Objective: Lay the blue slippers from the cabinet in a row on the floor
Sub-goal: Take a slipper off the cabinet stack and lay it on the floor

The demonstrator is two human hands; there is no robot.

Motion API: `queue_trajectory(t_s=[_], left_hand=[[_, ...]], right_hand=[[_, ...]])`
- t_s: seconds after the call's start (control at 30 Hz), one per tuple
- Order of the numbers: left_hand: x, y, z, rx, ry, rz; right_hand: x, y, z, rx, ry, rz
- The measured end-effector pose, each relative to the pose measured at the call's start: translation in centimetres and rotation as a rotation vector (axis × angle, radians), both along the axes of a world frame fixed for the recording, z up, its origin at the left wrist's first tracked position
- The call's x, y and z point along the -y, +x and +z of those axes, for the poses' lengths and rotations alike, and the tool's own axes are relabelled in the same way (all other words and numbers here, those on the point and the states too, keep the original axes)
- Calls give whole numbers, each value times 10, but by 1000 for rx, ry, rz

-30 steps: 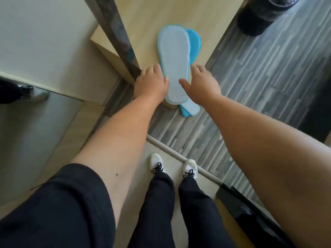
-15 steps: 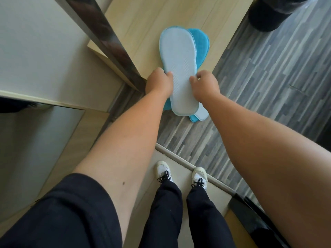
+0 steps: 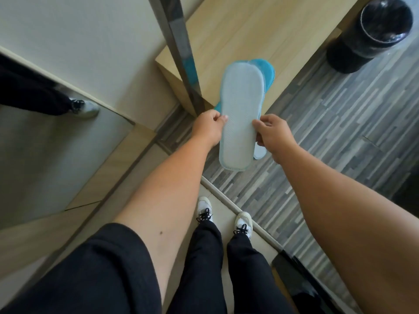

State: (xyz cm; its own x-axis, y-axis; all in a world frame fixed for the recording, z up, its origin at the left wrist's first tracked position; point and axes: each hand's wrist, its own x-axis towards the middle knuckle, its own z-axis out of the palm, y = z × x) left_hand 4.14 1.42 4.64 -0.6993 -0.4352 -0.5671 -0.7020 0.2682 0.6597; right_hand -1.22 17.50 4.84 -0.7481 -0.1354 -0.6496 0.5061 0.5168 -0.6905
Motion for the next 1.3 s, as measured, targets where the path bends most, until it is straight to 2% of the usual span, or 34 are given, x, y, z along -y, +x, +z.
queue_trajectory(t_s=[0.2,0.43,0.6,0.67,0.8,0.87,1.0,1.17,1.23,1.3], left_hand=[[4,82,20,20,10,243],[44,186,16,105,-77,451],[92,258,-13,144,-121,618],[110,285,-31,98,-64,666],[132,327,-62,-101,322,791],[142,347,-80,-147,430,808],[161,378,-125,-113,429,837],[167,392,-192,-71,388,883],[165,389,-225,-59,413,951],[167,383,-263,-80,451,981]], right_hand=[[17,55,19,4,22,195],[83,125,19,13,28,433],[151,192,2,-180,140,657],[177,224,-11,-291,217,745],[217,289,-49,-498,332,964],[230,317,-75,-566,323,1071],[242,347,-125,-666,306,1203],[241,349,-188,-875,141,1333],[243,335,-217,-852,24,1278],[247,312,-251,-766,-10,1127]])
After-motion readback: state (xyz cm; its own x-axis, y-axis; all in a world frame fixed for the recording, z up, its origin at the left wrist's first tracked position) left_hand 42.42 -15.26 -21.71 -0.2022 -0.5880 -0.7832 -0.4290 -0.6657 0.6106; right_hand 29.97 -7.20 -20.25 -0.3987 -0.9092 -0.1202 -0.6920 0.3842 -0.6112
